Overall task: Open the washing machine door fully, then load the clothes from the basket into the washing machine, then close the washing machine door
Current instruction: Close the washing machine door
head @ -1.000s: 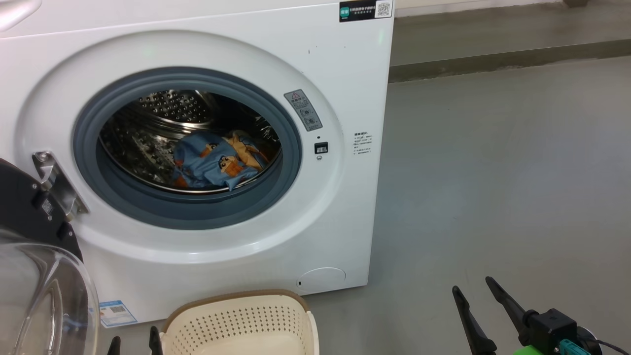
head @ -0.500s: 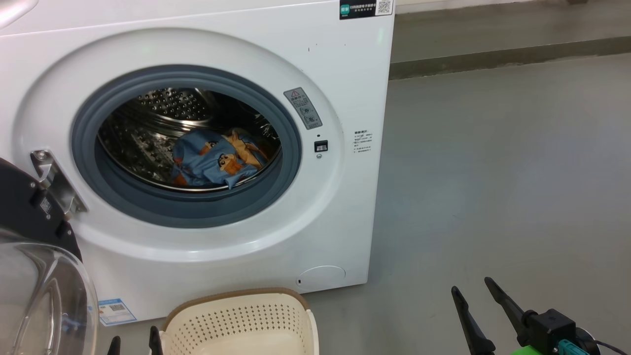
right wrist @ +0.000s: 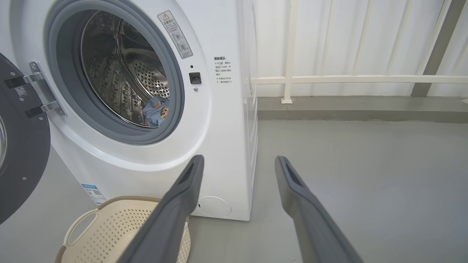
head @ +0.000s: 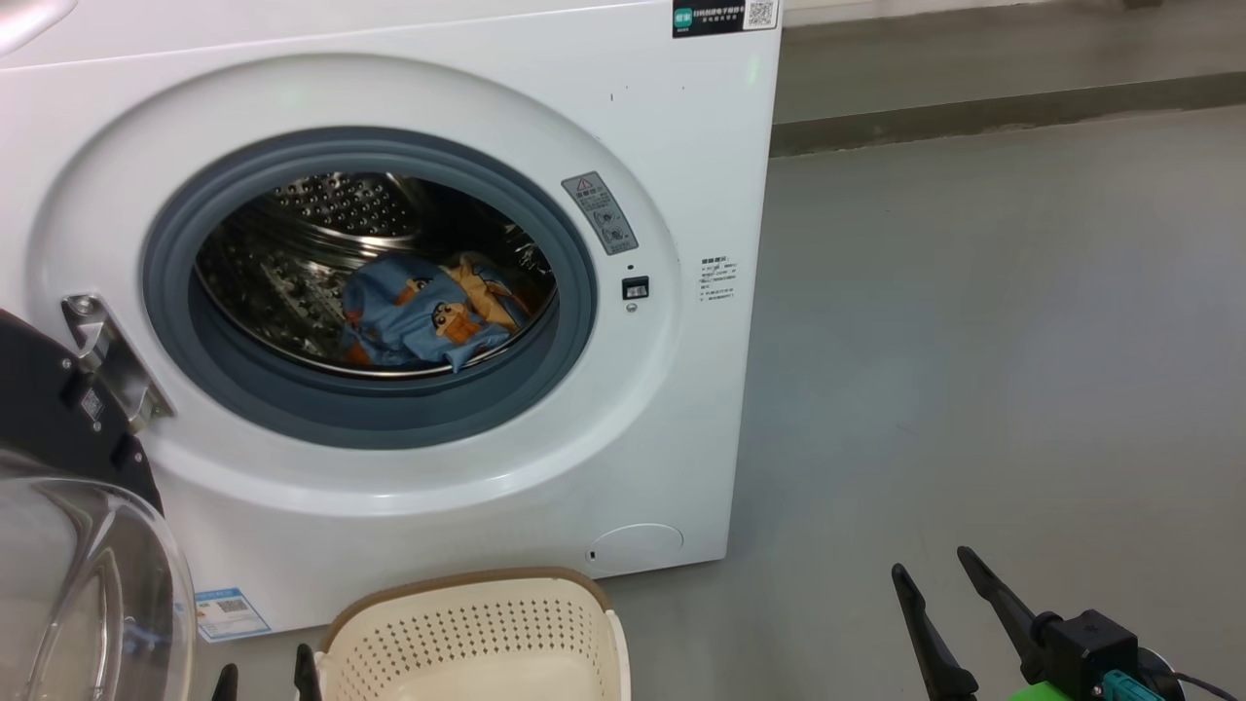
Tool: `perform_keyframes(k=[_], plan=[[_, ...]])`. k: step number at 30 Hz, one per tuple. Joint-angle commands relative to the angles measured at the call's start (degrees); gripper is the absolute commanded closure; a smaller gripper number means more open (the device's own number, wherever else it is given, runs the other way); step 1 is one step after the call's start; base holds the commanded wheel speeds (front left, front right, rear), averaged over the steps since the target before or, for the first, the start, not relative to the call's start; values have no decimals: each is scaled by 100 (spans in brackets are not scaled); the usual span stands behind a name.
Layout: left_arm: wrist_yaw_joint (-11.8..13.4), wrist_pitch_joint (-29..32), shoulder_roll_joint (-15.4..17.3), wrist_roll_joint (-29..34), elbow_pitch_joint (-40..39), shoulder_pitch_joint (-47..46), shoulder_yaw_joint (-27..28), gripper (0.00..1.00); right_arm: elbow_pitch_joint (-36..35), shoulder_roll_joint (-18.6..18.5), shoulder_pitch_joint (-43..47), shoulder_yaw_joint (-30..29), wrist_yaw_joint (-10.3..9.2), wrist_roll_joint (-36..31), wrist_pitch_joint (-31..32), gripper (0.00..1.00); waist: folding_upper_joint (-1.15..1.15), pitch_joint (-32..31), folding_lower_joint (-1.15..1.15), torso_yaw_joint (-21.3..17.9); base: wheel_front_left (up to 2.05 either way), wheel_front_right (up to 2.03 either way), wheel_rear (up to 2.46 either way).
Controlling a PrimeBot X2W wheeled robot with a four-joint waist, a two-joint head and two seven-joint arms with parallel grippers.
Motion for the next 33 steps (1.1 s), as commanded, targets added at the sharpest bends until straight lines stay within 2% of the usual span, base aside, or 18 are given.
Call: perform_keyframes(k=[1,8,21,33], plan=[[57,-37,31,25,-130,-153,190,0,-129,-58,-210,139,9,16,-27,0,0,3,0,2,-23,23,0],[64,-37,31,25,-97,-172,181,0,-119,-59,-219,142,9,13,-27,0,0,17,0,-1,-78,78,0],[20,-37,31,27,-122,-171,179,0,-115,-60,-219,135,9,6,-27,0,0,42,0,-6,-143,143,0],[4,-37,31,22,-119,-165,180,0,-127,-52,-203,133,9,-1,-27,0,0,76,0,-6,-21,21,0]])
